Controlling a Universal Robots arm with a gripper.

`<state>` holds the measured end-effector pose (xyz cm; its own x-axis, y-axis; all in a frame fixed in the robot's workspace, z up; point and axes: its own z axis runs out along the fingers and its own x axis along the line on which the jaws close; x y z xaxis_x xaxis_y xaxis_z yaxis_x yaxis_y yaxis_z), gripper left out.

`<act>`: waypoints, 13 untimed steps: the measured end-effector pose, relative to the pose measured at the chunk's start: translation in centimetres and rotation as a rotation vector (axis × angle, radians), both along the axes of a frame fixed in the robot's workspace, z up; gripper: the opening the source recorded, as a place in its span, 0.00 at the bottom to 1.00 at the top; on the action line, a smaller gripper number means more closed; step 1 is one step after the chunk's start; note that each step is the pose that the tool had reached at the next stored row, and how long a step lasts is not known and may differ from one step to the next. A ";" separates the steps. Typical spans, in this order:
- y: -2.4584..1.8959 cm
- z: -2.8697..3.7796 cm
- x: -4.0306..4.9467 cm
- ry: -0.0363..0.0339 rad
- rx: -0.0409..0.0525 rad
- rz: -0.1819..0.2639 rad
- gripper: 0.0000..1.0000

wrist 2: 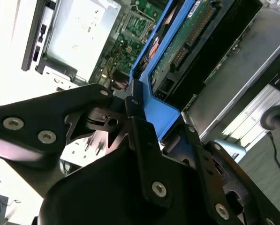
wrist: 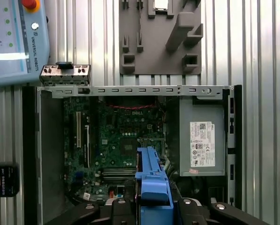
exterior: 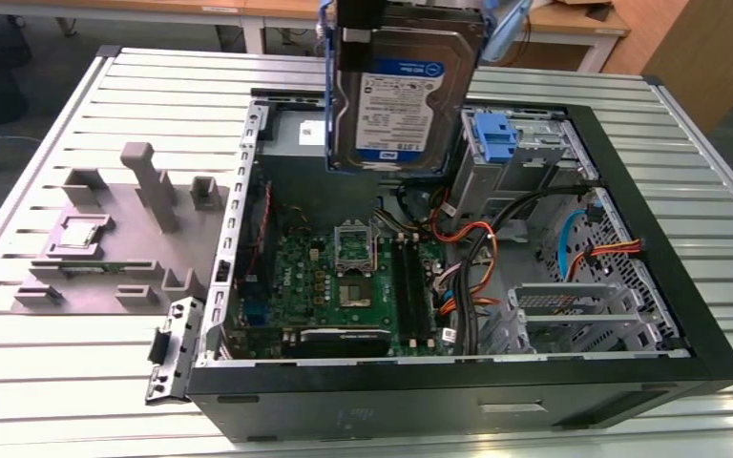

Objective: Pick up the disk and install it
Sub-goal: 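Pick up the disk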

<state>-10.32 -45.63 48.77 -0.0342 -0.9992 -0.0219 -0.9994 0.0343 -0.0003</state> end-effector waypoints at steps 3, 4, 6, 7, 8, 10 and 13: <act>0.00 -0.04 0.82 0.0000 0.0001 0.000 0.36; 0.00 -0.06 1.08 0.0000 0.0000 0.000 0.36; 0.00 -0.09 1.65 0.0000 0.0000 0.000 0.36; 0.00 -0.11 1.96 -0.0001 0.0001 0.000 0.36; 0.00 -0.12 2.24 0.0000 0.0000 0.000 0.36; 0.00 -0.15 2.75 0.0000 0.0000 0.000 0.36; -0.01 -0.17 3.21 0.0000 0.0000 0.000 0.36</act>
